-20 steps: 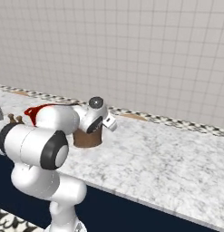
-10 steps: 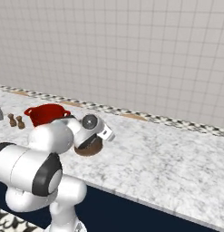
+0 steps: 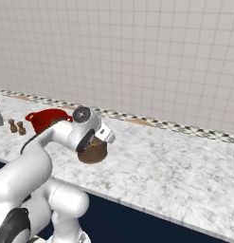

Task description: Open the cabinet, pick up the bread from the cabinet and place it in the basket. Then move the basket to the dining counter.

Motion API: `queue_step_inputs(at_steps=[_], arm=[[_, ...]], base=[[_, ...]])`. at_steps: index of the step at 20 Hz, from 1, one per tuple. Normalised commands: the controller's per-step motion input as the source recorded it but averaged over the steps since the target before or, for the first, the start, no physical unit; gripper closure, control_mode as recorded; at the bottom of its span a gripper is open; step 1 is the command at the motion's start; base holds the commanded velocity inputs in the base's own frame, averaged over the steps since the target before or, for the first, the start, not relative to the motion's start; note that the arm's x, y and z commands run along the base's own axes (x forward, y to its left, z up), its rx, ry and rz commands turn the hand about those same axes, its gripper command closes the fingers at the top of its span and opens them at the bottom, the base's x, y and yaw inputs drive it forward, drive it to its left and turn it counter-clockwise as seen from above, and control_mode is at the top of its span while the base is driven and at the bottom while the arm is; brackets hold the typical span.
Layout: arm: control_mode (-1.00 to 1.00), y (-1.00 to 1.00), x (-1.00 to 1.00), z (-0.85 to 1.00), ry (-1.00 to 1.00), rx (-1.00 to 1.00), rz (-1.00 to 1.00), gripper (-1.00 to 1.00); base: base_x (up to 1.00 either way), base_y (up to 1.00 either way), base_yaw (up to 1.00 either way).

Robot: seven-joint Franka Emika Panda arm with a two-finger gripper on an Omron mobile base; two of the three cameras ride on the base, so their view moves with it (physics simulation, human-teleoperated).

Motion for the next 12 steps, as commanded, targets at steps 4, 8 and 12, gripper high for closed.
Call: queue_step_inputs(at_steps=[4,8,12], arm=[[-1.0,0.01,-1.0,0.82,0.06,-0.02,0.2,-1.0],[-1.0,0.44,-1.0,0.27,0.0,-0.19,0.25,-1.0],[-1.0,0.64,-1.0,0.14,0.01,-0.3,0.19,-1.0]], base=[[0.0,0.0,0.0],[0.0,0.0,0.0],[0.0,0.0,0.0]])
